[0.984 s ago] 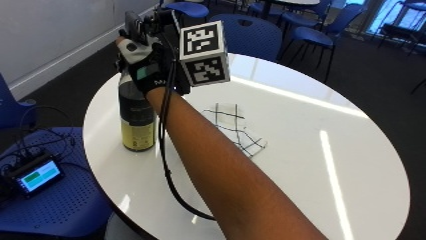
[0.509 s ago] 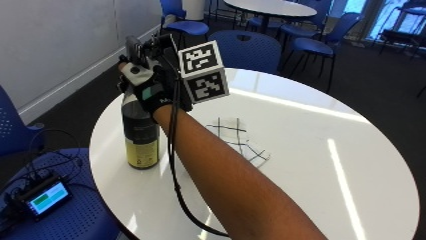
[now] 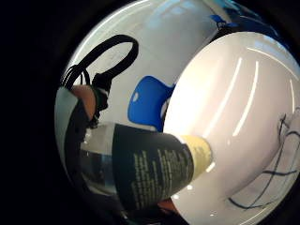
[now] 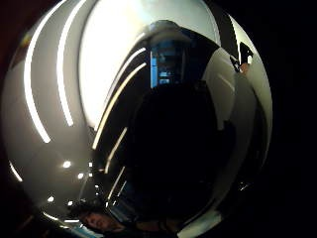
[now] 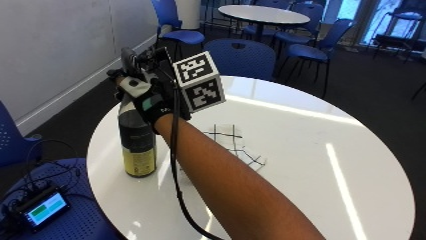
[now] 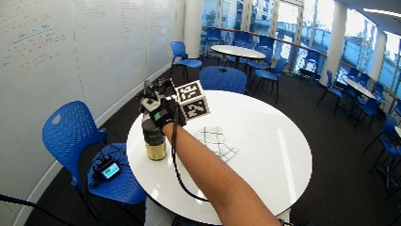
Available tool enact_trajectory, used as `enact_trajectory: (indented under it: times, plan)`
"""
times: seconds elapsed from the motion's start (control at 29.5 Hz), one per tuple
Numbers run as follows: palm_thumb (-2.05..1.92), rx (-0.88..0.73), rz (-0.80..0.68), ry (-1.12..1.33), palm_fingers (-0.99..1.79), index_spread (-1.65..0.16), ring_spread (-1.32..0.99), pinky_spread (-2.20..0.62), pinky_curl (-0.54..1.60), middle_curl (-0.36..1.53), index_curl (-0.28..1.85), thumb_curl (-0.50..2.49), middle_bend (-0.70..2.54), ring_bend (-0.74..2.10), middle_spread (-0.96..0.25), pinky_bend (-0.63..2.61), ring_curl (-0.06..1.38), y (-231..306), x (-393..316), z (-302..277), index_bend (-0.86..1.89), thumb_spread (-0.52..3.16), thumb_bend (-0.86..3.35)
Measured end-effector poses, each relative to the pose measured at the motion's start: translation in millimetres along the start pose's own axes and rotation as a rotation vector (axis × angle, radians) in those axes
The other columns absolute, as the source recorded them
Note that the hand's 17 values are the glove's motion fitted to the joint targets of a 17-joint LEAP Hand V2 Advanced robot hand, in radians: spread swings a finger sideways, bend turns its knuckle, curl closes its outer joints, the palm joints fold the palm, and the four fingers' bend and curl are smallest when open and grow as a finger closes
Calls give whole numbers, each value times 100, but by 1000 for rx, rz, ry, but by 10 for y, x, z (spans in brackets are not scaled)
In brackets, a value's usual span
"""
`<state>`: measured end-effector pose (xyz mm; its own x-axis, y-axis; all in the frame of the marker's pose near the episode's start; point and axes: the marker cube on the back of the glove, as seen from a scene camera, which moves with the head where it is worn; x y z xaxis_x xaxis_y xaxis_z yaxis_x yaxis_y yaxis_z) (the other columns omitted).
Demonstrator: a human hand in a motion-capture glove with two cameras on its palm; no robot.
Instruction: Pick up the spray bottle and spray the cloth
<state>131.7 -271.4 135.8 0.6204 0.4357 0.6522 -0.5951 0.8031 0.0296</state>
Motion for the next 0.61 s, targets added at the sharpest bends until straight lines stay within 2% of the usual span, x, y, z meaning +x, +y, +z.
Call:
enact_trajectory:
  times: [0.24,0.44,0.61]
  plan:
    - [75,-34,23,35,119,-27,-19,-8,34,50,57,77,64,56,-19,19,43,89,188,13,33,66,-5]
    - [64,-65,32,62,101,-30,-18,1,32,47,52,67,54,50,-18,16,41,198,311,-24,22,83,-7]
    - [53,-55,10,92,63,-34,-16,11,35,42,47,58,37,45,-15,21,42,308,352,-90,11,89,-7]
